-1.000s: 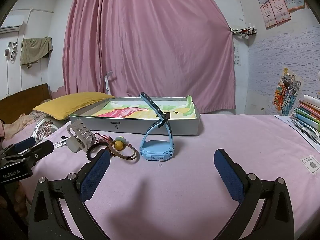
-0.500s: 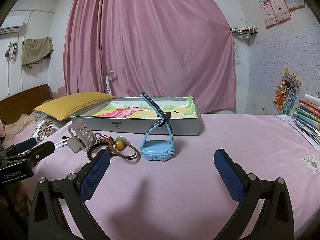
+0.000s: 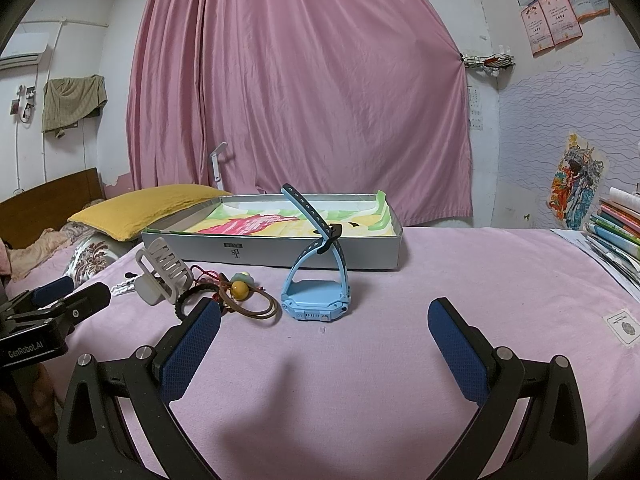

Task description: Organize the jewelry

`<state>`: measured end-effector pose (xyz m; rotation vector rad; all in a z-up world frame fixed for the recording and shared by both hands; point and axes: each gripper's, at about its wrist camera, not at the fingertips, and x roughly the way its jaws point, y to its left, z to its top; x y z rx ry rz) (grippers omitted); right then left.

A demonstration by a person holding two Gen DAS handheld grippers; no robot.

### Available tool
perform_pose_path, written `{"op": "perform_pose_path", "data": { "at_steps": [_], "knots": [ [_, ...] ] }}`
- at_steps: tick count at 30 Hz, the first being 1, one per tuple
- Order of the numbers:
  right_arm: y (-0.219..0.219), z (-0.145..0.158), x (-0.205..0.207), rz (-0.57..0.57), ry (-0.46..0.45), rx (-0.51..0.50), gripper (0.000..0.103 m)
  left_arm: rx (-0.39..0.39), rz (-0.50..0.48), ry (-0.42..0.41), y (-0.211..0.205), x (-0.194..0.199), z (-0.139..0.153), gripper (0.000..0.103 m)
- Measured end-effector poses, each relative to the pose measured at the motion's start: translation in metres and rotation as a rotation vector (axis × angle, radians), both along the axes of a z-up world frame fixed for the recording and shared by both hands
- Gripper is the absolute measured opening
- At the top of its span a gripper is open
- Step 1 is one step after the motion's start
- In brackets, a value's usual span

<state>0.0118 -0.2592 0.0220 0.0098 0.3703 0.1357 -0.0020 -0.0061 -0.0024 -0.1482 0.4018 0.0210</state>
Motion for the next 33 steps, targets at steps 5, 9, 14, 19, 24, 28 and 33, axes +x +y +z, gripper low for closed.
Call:
{"op": "perform_pose_path", "data": {
  "at_steps": [5,9,14,19,24,28,33],
  "knots": [
    [-0.0001,0.0002,0.0,0.0,0.001,0.0,0.102,0.0,0.0,0.0,0.0005,0.0003,0.0,0.103],
    [0.0,-0.0003,0.0002,0.0,0.0,0.001,0.102,-0.001,-0.001,0.0,-0.0001,-0.0001,-0.0001,0.103],
    [-0.0001,-0.0006,0.0006,0.0,0.0,0.001,0.102,-0.002,-0.001,0.001,0.0009,0.0005,0.0002,0.103],
    [-0.0009,-0.0002,0.0007,0.0,0.001,0.001,0.102,-0.002,-0.001,0.001,0.001,0.0006,0.0002,0.103],
    [-0.0016,0.0003,0.0007,0.0,0.001,0.002,0.102,-0.003,-0.001,0.004,-0.0012,0.0003,-0.0012,0.103],
    [-0.0023,0.0006,0.0004,0.0,0.001,0.002,0.102,-0.002,-0.001,0.004,-0.0034,-0.0007,-0.0012,0.103],
    [-0.0031,0.001,0.0,0.0,0.002,0.003,0.102,-0.004,-0.001,0.005,-0.0037,-0.0009,-0.0013,0.103]
  ]
}}
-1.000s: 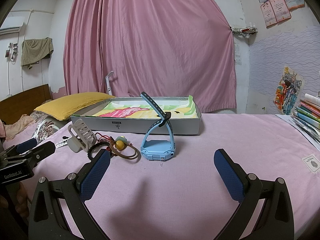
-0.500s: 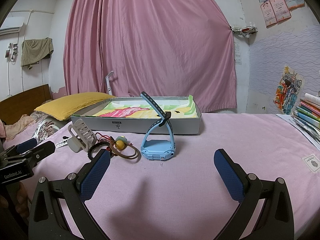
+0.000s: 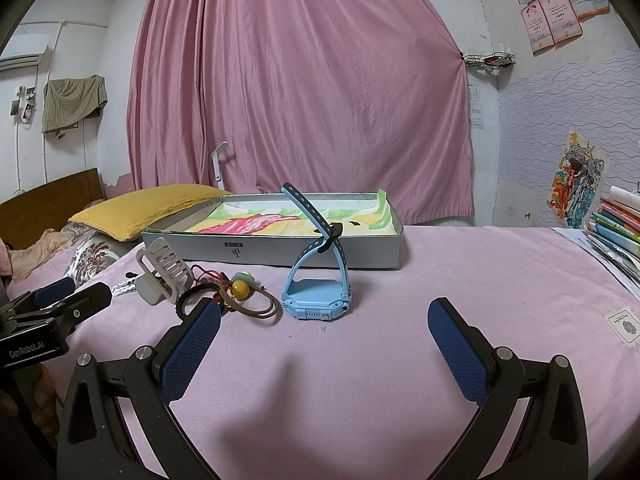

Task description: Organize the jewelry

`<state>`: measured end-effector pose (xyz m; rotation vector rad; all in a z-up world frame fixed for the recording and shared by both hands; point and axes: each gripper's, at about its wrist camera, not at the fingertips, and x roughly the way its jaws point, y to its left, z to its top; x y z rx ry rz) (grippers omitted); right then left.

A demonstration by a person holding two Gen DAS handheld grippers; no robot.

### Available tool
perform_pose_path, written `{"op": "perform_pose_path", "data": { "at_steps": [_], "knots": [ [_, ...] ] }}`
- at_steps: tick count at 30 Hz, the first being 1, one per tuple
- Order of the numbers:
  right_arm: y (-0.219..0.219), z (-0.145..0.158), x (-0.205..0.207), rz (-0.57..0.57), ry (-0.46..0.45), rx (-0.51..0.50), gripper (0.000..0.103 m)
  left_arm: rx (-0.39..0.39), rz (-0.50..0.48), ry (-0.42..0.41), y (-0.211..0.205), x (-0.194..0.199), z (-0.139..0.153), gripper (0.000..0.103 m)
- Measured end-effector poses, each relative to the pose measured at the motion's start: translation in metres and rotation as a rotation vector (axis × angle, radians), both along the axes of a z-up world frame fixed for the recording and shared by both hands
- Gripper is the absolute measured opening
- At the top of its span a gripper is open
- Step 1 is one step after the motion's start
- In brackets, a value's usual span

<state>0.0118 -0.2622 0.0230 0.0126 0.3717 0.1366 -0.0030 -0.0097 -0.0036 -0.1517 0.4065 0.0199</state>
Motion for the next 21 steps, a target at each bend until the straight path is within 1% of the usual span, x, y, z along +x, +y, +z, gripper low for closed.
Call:
{"op": "perform_pose_path", "data": {
  "at_steps": [4,8,10,13,17,21],
  "knots": [
    [0.001,0.0,0.0,-0.001,-0.001,0.002,0.102,-0.003,0.0,0.001,0.0,0.002,0.001,0.103],
    [-0.001,-0.003,-0.002,-0.011,-0.017,0.034,0.102,-0.011,-0.003,0.006,-0.001,0.0,-0.002,0.103],
    [0.003,-0.005,0.005,-0.013,-0.003,0.042,0.102,-0.007,-0.001,0.008,-0.002,0.0,-0.002,0.103],
    [0.007,-0.003,0.008,-0.012,0.02,0.028,0.102,0.003,-0.007,0.02,-0.002,0.002,0.001,0.103],
    [0.004,0.008,0.011,-0.002,0.046,0.008,0.102,0.002,-0.025,0.047,0.0,0.012,0.006,0.103],
    [-0.004,0.021,0.02,0.017,0.09,-0.013,0.102,-0.024,-0.044,0.1,0.005,0.025,0.009,0.103]
  ]
}}
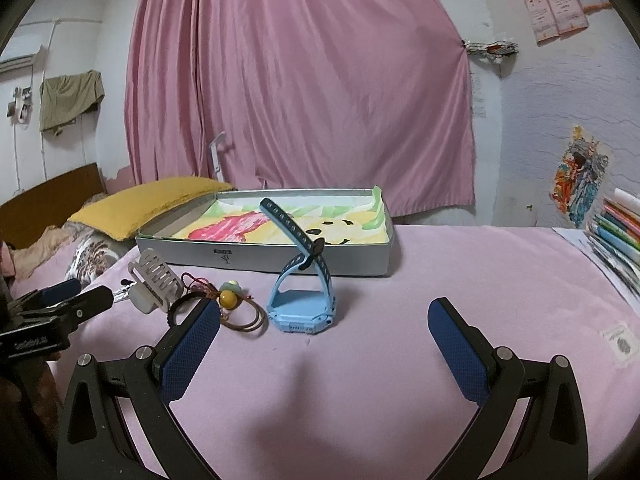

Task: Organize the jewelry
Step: 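Grasp the beige plastic clip with the left tool while the right tool grasps the blue watch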

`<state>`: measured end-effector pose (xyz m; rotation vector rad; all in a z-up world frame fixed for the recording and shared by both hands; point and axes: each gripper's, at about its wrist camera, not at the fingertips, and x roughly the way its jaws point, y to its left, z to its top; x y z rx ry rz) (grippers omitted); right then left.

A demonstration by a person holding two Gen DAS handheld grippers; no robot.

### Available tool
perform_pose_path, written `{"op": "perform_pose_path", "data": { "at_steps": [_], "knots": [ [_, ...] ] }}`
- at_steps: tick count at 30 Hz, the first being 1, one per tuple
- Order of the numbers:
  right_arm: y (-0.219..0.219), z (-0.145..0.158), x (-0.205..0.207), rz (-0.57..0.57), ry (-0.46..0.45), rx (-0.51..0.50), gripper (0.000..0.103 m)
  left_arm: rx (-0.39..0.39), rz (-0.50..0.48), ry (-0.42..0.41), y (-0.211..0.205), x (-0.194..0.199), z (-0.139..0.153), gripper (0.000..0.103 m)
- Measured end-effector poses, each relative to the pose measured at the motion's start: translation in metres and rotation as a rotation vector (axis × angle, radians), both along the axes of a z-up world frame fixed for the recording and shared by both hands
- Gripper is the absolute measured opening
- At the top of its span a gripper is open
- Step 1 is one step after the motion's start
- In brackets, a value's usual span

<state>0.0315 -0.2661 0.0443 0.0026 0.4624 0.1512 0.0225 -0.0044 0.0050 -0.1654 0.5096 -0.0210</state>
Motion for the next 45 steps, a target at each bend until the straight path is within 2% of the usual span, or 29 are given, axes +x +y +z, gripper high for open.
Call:
{"op": "perform_pose_path", "data": {
  "at_steps": [5,9,15,19,23,25,30,34,45],
  "knots": [
    [-0.004,0.01,0.024,0.019,0.075,-0.027,0.102,-0.03,-0.008,0.066,0.003,0.018,0.002,0.103],
    [-0.002,0.012,0.04,0.024,0.12,-0.021,0.102,-0.025,-0.017,0.107,-0.003,0.033,0.006,0.103],
    [0.001,-0.001,0.069,0.078,0.224,0.009,0.101,-0.017,-0.054,0.179,-0.014,0.055,0.007,0.103],
    [0.012,-0.012,0.084,0.123,0.298,-0.015,0.091,-0.024,-0.068,0.233,-0.016,0.068,0.004,0.101],
    [0.021,-0.022,0.095,0.161,0.353,-0.064,0.087,-0.051,-0.098,0.275,-0.015,0.08,0.002,0.089],
    [0.025,-0.024,0.1,0.174,0.373,-0.087,0.085,-0.057,-0.118,0.294,-0.016,0.085,0.0,0.088],
    [0.029,-0.03,0.109,0.187,0.426,-0.099,0.073,-0.049,-0.137,0.308,-0.021,0.091,-0.002,0.084],
    [0.033,-0.037,0.112,0.19,0.451,-0.1,0.072,-0.032,-0.14,0.316,-0.023,0.095,-0.002,0.083],
    [0.039,-0.036,0.114,0.198,0.449,-0.105,0.069,0.052,-0.16,0.335,-0.035,0.097,-0.008,0.064]
  ]
}}
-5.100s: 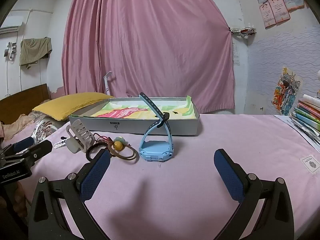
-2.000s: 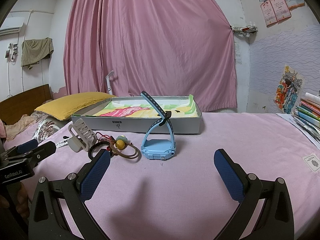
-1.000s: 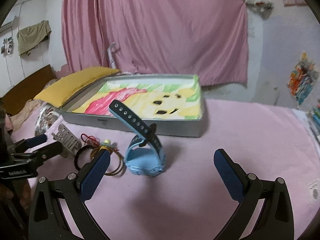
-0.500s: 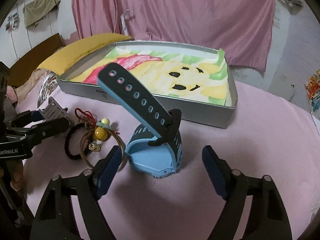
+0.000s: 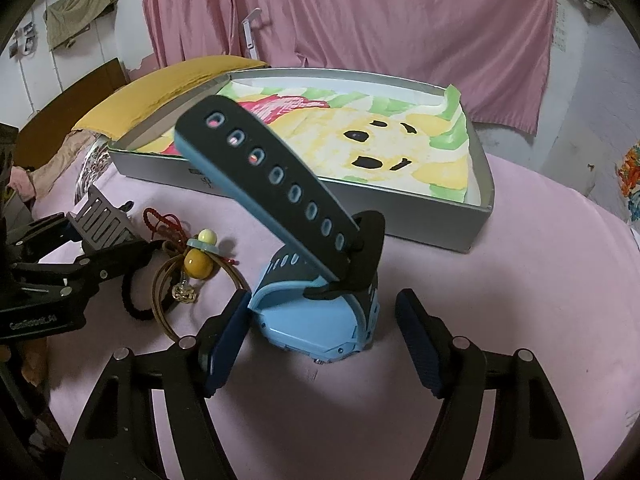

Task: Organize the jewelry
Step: 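Grasp the beige plastic clip with the left tool while the right tool grasps the blue watch, then carry the clip with the left tool into the tray while the right tool places the watch there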

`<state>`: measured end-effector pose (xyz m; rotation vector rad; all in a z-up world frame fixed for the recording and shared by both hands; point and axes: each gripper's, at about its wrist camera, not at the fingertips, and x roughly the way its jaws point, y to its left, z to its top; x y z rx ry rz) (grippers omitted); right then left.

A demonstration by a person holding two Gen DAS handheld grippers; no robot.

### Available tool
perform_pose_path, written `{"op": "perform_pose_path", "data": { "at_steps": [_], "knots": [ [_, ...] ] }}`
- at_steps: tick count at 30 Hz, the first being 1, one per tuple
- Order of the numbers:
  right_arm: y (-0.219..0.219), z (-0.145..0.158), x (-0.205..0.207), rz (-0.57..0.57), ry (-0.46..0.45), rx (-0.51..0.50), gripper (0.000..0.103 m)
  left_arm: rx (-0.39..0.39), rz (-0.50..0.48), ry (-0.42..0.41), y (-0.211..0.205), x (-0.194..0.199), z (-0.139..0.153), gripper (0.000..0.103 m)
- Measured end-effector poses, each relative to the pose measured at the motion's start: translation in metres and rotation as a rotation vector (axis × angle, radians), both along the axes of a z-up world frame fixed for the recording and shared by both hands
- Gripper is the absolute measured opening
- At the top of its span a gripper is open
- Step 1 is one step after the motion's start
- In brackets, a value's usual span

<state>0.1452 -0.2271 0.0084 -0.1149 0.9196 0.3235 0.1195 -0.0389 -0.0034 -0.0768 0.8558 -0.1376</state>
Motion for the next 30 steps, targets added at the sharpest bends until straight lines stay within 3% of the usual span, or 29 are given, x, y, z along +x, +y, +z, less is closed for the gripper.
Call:
{"op": "perform_pose_path", "data": {
  "at_steps": [4,8,16,23,30],
  "knots": [
    [0.001,0.0,0.0,0.0,-0.001,0.001,0.068,-0.008,-0.003,-0.007,0.001,-0.003,0.0,0.059],
    [0.0,0.002,-0.002,0.006,-0.007,0.005,0.056,-0.015,-0.005,-0.019,0.001,-0.006,0.0,0.058],
    [-0.006,0.003,0.0,0.004,-0.006,0.059,0.055,-0.076,-0.054,-0.081,0.0,-0.019,0.006,0.058],
    [-0.007,0.027,-0.024,-0.013,-0.187,0.077,0.055,-0.089,-0.061,-0.176,-0.003,-0.031,0.017,0.058],
    [0.002,0.059,-0.028,-0.025,-0.379,0.133,0.055,-0.111,-0.002,-0.35,0.008,-0.035,0.048,0.058]
  ]
}}
